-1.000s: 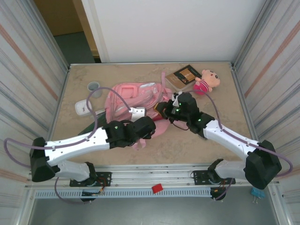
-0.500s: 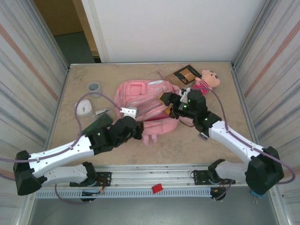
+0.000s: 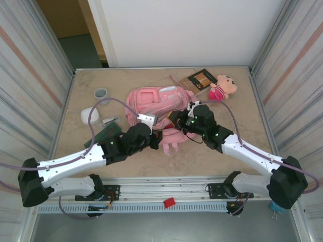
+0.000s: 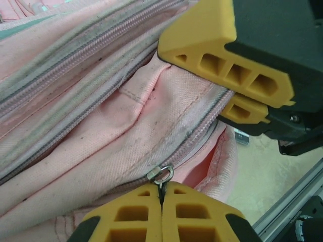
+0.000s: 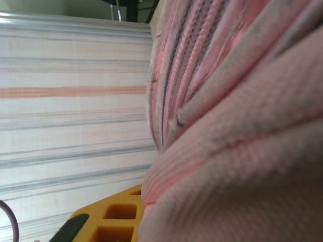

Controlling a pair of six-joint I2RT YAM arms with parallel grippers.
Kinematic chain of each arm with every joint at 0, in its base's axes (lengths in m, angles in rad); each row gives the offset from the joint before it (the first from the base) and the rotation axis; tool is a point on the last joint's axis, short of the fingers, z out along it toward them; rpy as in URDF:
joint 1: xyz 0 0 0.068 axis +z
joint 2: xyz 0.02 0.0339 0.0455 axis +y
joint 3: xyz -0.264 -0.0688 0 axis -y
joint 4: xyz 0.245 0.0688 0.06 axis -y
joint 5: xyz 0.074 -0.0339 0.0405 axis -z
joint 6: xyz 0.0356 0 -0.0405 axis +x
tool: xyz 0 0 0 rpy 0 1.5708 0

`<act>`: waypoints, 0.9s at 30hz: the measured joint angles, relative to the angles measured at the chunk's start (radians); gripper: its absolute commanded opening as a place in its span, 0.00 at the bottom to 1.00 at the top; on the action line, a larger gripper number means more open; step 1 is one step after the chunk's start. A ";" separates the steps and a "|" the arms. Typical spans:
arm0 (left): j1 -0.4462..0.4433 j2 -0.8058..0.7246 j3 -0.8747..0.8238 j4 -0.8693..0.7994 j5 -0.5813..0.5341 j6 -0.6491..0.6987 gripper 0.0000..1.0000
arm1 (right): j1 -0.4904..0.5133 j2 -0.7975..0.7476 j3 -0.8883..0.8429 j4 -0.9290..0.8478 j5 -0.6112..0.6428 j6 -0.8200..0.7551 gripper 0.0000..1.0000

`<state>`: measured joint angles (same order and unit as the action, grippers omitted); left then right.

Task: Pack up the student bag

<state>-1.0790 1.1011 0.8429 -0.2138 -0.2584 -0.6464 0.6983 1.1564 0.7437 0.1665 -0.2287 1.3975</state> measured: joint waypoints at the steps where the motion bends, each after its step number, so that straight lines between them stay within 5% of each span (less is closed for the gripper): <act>1: 0.000 -0.010 -0.007 0.003 -0.001 0.000 0.00 | -0.023 -0.001 0.000 -0.009 -0.032 -0.012 0.09; 7: 0.044 -0.102 -0.121 0.039 -0.001 0.008 0.00 | -0.218 -0.005 0.084 -0.164 -0.286 -0.114 0.16; 11: 0.071 -0.122 -0.175 0.074 0.017 0.025 0.00 | -0.288 -0.013 0.147 -0.232 -0.373 -0.182 0.59; 14: 0.077 -0.109 -0.177 0.101 0.036 0.039 0.00 | -0.262 -0.037 0.130 -0.217 -0.351 -0.159 0.68; 23: 0.079 -0.026 -0.173 0.167 0.114 0.050 0.00 | -0.006 -0.077 -0.017 -0.132 -0.083 -0.046 0.65; 27: 0.079 -0.018 -0.162 0.167 0.128 0.052 0.00 | 0.022 -0.076 -0.017 -0.132 0.002 -0.044 0.28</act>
<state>-1.0004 1.0836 0.6811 -0.0467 -0.1303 -0.5941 0.7200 1.0801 0.7265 0.0341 -0.2264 1.3533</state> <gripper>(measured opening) 0.058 0.408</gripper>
